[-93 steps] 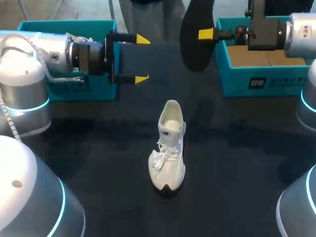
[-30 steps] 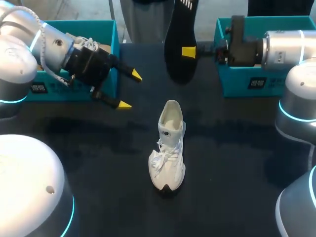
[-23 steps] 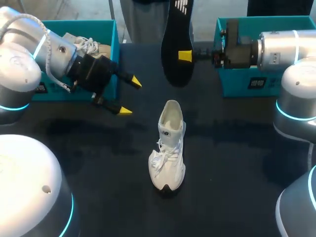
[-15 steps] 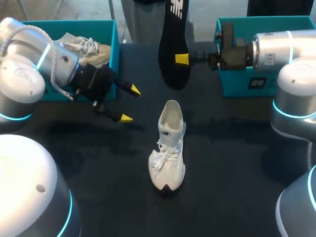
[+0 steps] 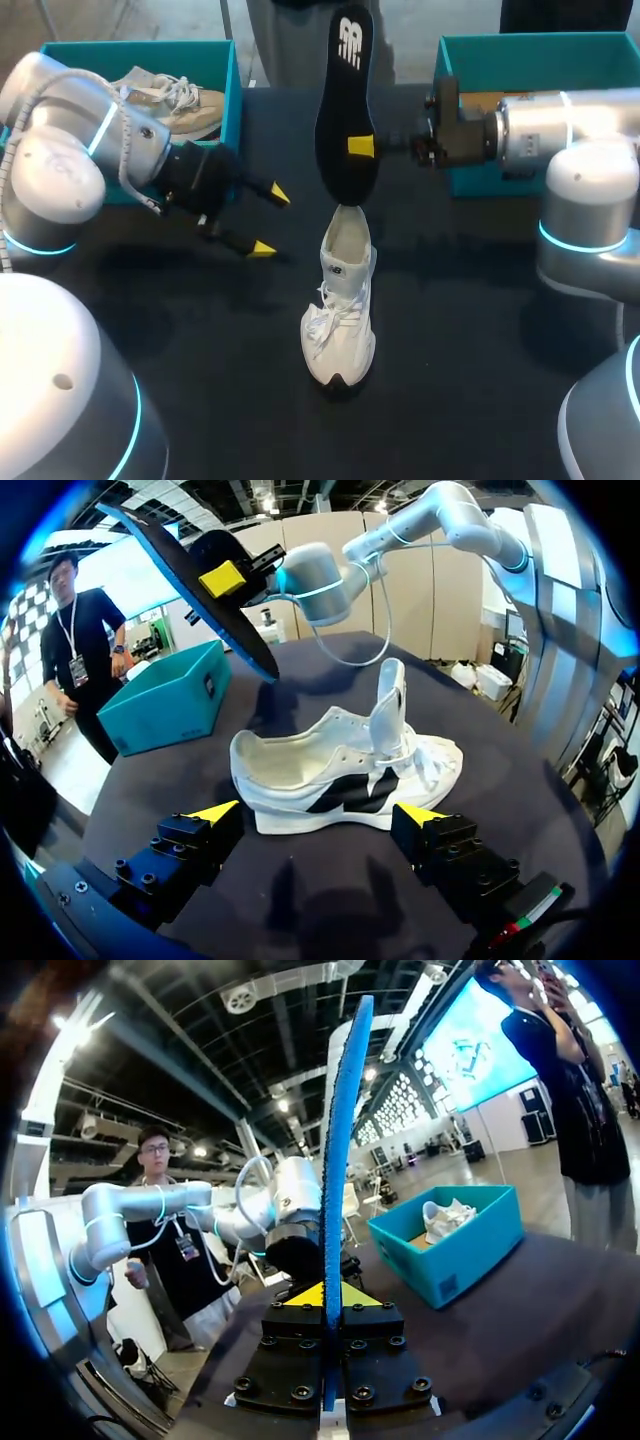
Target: Take the shoe out of the shoebox, open the shoe tongue, remove and reinsert the insole, then place the shoe into the shoebox
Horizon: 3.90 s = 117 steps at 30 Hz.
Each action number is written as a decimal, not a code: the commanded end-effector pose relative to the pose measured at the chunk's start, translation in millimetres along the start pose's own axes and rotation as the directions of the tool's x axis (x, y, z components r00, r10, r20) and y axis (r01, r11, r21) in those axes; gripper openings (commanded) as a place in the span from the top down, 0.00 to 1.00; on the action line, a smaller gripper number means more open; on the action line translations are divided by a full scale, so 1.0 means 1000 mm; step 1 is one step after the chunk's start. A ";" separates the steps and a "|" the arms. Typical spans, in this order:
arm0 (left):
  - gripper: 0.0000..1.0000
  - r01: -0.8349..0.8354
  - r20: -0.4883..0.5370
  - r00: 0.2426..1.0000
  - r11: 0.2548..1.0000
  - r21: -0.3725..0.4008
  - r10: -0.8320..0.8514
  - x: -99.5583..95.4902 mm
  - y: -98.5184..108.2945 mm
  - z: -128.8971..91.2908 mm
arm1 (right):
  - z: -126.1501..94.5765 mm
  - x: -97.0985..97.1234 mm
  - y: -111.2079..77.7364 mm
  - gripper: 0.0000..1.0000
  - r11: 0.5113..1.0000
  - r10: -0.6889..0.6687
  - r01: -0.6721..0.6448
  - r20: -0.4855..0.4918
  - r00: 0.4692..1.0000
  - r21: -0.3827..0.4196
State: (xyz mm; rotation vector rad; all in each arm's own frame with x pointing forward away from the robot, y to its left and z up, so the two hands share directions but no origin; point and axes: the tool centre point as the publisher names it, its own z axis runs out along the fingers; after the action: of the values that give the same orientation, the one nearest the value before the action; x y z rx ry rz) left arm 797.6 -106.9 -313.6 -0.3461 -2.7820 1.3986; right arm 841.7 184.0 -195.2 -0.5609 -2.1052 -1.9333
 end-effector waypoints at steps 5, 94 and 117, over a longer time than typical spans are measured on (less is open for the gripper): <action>0.00 0.021 0.008 1.000 1.000 -0.023 -0.020 0.003 0.003 0.016 | -0.001 -0.002 -0.011 1.00 0.999 0.029 -0.029 0.034 0.999 -0.019; 0.00 0.079 0.082 0.994 0.991 -0.111 -0.070 0.009 0.001 0.036 | 0.008 -0.033 -0.132 1.00 0.990 0.140 -0.139 0.095 0.986 -0.021; 0.00 0.079 0.082 0.994 0.991 -0.111 -0.070 0.009 0.001 0.036 | 0.008 -0.012 -0.177 1.00 0.967 0.250 -0.254 0.113 0.962 0.027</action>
State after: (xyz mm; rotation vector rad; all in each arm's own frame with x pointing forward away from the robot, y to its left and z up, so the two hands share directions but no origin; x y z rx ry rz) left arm 785.4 -132.8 -337.5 -0.1913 -2.9091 1.2733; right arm 784.7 178.6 -354.5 -0.8878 -2.0145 -1.7463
